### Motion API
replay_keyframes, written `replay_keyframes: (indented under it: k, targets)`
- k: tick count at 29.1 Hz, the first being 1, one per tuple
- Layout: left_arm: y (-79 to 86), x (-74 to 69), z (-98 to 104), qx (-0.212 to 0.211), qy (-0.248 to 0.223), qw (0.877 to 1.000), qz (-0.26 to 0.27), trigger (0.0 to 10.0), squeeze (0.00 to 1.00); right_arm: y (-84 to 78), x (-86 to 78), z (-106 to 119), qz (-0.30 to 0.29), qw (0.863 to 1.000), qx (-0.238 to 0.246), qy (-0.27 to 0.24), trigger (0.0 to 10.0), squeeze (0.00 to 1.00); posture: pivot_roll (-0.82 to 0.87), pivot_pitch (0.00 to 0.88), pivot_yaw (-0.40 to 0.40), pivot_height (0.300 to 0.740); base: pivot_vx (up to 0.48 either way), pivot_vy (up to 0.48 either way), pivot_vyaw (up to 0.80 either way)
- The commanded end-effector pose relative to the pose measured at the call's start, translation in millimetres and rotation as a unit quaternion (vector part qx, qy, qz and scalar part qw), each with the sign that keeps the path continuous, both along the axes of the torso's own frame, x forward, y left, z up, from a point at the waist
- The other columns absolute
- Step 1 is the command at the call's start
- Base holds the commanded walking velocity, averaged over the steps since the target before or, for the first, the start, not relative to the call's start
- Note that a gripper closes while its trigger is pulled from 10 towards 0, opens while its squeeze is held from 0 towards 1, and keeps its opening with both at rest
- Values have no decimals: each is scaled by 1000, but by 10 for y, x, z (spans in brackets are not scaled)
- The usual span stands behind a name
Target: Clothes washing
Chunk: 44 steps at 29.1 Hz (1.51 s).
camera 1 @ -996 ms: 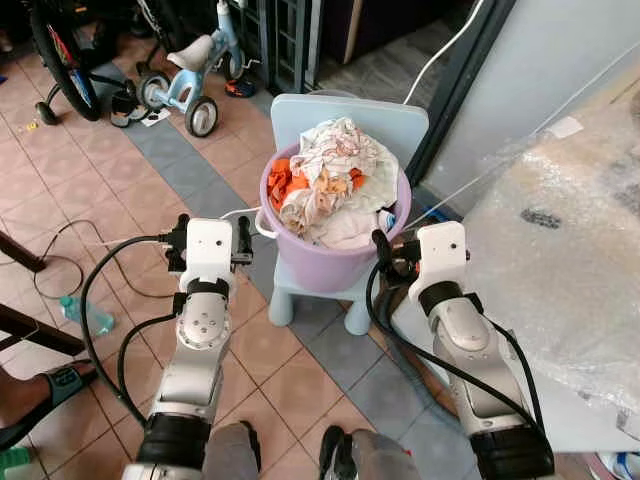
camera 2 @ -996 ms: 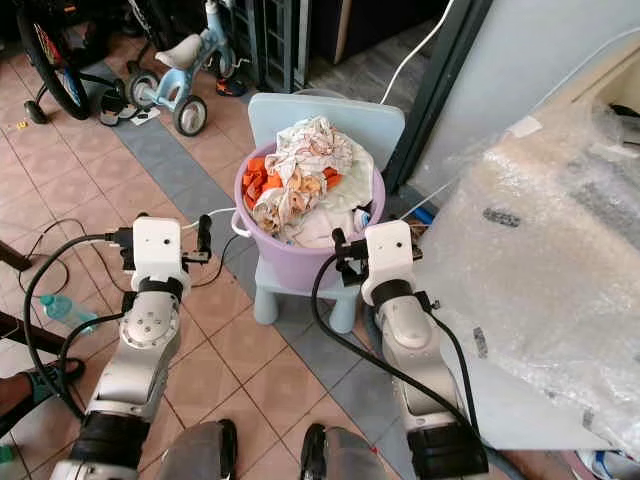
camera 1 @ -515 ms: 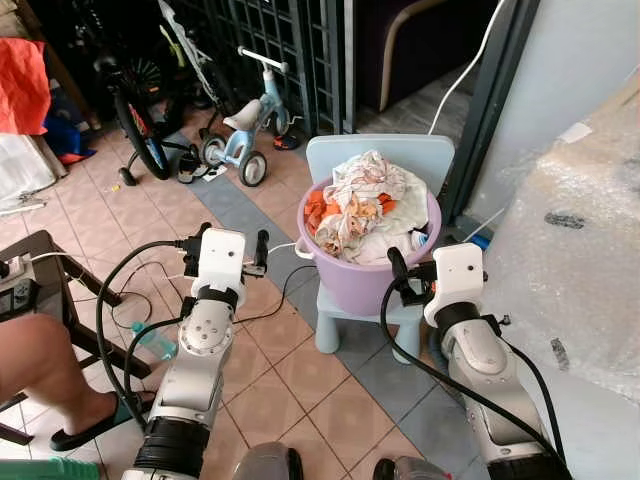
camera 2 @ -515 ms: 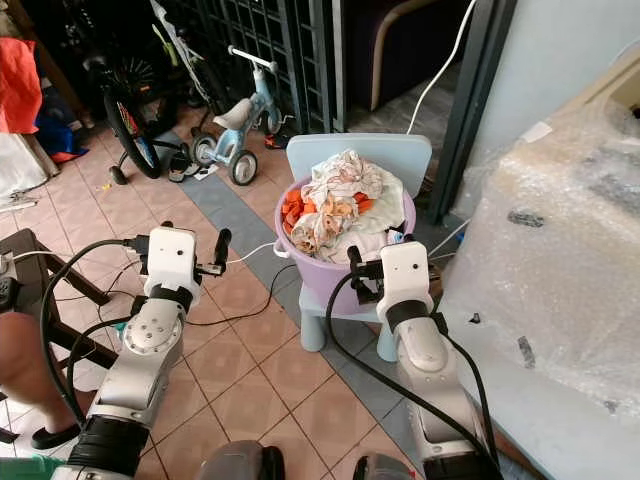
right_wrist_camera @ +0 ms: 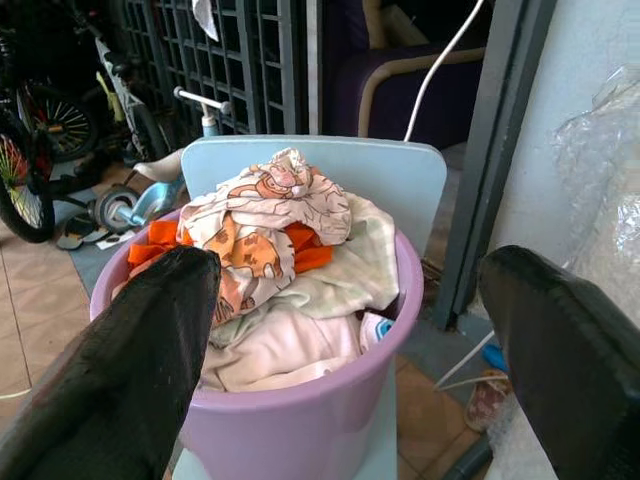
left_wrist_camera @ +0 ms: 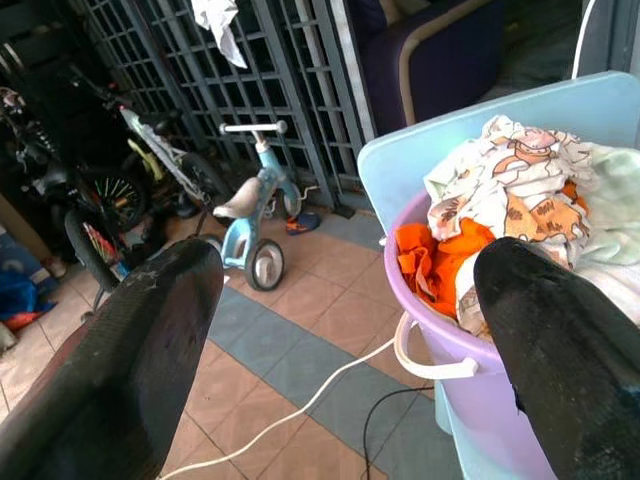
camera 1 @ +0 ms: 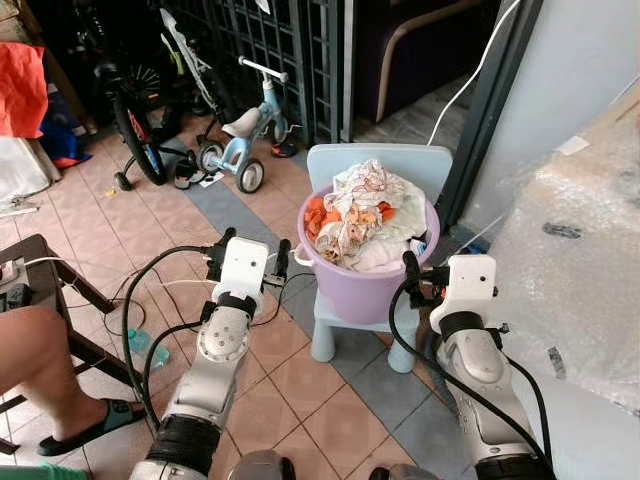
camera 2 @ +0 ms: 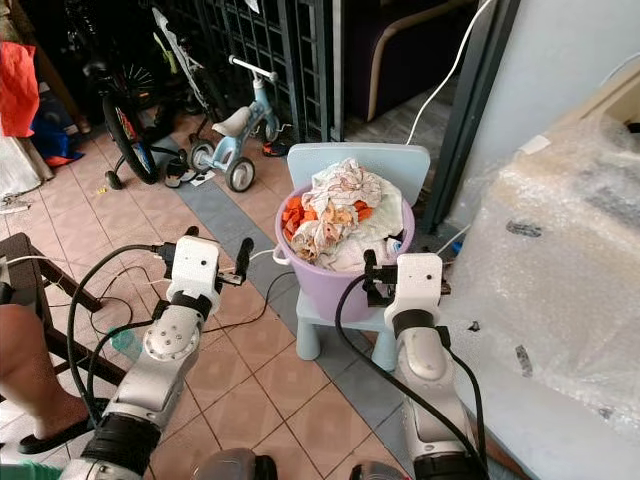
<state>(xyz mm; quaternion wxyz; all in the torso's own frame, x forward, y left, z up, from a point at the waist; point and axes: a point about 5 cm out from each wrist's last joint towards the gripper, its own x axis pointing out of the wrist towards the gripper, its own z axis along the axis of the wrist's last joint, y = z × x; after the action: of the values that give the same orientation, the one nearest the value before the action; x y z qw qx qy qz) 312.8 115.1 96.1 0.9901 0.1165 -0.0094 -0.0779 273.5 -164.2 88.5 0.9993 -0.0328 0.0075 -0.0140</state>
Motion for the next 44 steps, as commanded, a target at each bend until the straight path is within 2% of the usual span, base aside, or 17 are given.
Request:
replay_keyframes:
  k: [1,3,6,10,14,17,20,23,27,28,32,34,35,37,39,42,44]
  targets:
    - [62,90,68,12,-15,1000,2,10000,0,-59,87,3,-21,1000,12,-12,10000,0,-60,0,140,740,0,0,0]
    - [83,114,112,14,-25,1000,10,10000,0,-65,133,-27,-36,999,23,-7,10000,0,-48,0,133,740,0,0,0]
    - [43,94,155,17,-39,999,3,10000,0,21,163,12,-16,1000,18,-14,10000,0,-36,0,130,740,0,0,0]
    - [10,94,135,9,-46,999,11,10000,0,109,241,28,16,1000,8,-24,10000,0,-49,0,129,740,0,0,0]
    - [-26,2,33,12,-49,999,8,10000,0,147,237,-1,27,999,15,-27,10000,0,-55,0,113,740,0,0,0]
    - [39,-14,-9,-6,-34,999,23,10000,0,128,146,-22,27,999,10,-30,10000,0,-68,0,107,740,0,0,0]
    - [65,-89,-118,-22,-13,999,40,10000,0,76,27,-201,24,1000,14,-2,10000,0,-71,0,97,740,0,0,0]
    - [30,-124,-192,-22,-3,998,53,10000,0,92,30,-303,33,999,15,19,10000,0,-46,0,79,740,0,0,0]
    - [66,-181,-181,-24,-7,997,75,10000,0,136,41,-168,67,998,-8,-5,10000,0,-34,0,55,740,0,0,0]
    - [140,-230,-187,-31,-5,996,89,10000,0,99,9,-124,80,996,-33,-14,10000,0,-29,0,46,740,0,0,0]
    - [268,-341,-225,-33,2,994,107,10000,0,-19,-91,-120,82,995,-49,-10,10000,0,-22,0,33,740,0,0,0]
    - [384,-490,-295,-35,23,991,129,10000,0,-163,-246,-171,78,995,-53,9,10000,0,-5,0,-3,740,0,0,0]
    - [384,-490,-295,-35,23,991,129,10000,0,-163,-246,-171,78,995,-53,9,10000,0,-5,0,-3,740,0,0,0]
    - [429,-577,-351,-37,45,989,137,10000,0,-229,-341,-234,75,995,-60,33,10000,0,14,12,-16,740,0,0,0]
    - [425,-595,-306,-35,39,990,132,10000,0,-222,-368,-217,78,995,-55,36,10000,0,11,39,-15,740,0,0,0]
    - [432,-590,-274,-33,31,991,126,10000,0,-202,-366,-199,73,995,-53,31,10000,0,7,29,-7,740,0,0,0]
    - [471,-603,-298,-54,47,988,139,10000,0,-175,-364,-195,57,997,-41,29,10000,0,-4,21,13,740,0,0,0]
